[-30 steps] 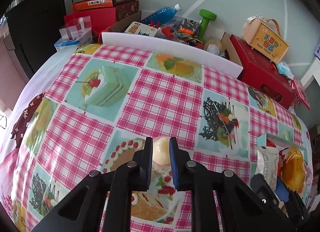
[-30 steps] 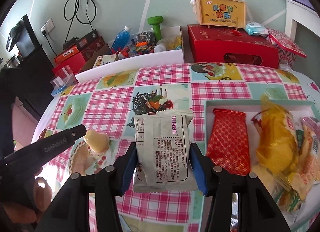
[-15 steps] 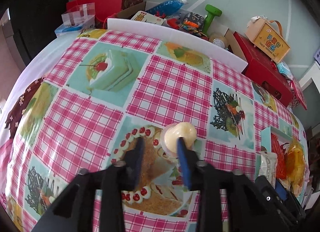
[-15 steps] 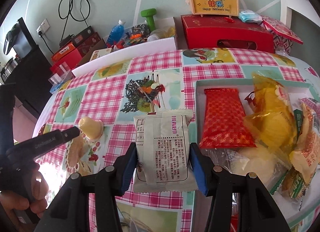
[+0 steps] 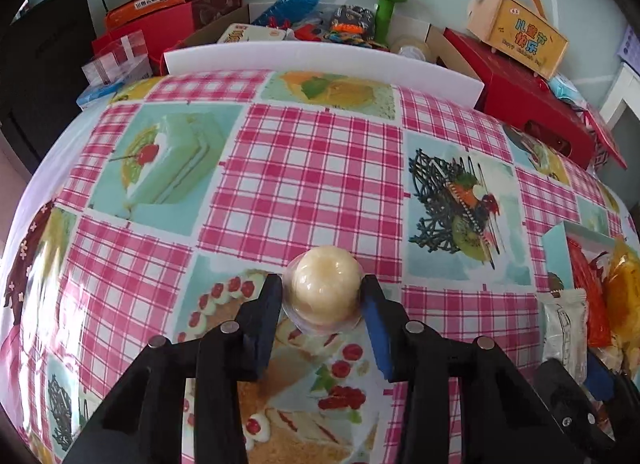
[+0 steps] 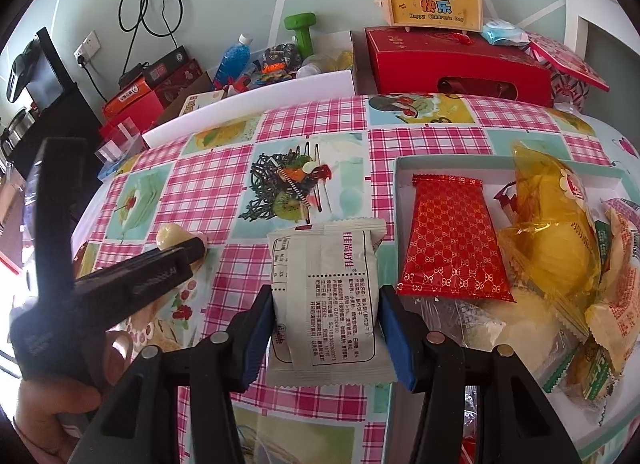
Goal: Organize snacks
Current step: 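Carry the white sachet with the right tool while the left carries the cream bun over the tray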
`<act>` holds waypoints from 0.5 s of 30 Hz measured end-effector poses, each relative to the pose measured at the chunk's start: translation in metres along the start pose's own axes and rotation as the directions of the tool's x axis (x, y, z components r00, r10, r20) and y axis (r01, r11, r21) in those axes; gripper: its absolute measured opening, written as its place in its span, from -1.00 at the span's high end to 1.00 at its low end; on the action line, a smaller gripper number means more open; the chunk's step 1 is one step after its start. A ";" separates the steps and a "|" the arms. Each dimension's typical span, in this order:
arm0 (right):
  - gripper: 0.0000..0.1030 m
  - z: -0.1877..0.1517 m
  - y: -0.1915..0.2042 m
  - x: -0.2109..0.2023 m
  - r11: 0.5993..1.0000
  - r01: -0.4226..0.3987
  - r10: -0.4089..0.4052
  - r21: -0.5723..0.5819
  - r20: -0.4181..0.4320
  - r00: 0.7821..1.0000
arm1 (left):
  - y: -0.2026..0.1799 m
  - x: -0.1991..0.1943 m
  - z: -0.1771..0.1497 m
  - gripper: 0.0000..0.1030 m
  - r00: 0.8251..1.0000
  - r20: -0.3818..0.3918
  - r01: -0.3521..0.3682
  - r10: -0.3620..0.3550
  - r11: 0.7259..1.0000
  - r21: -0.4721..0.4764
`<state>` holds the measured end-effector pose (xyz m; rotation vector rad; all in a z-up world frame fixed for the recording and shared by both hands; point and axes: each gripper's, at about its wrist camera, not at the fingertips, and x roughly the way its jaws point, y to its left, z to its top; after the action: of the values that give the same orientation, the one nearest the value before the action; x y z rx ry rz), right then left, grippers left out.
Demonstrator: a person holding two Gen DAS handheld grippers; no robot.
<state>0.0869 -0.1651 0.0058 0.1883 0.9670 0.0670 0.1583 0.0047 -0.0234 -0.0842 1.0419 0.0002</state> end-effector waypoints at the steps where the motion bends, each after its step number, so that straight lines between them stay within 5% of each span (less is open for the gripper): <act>1: -0.06 0.000 0.000 0.000 1.000 0.001 -0.001 -0.002 0.000 1.000 | -0.001 0.000 0.000 0.21 1.000 0.000 -0.002 0.002 1.000 -0.001; 15: -0.06 0.008 0.005 -0.027 0.999 -0.045 0.045 -0.006 0.072 0.996 | 0.001 -0.053 0.003 0.26 0.994 0.099 0.058 -0.053 0.997 -0.042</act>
<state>0.0778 -0.1653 0.0332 0.2075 0.8902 0.1030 0.1341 0.0076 0.0243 -0.1520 0.9417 -0.0229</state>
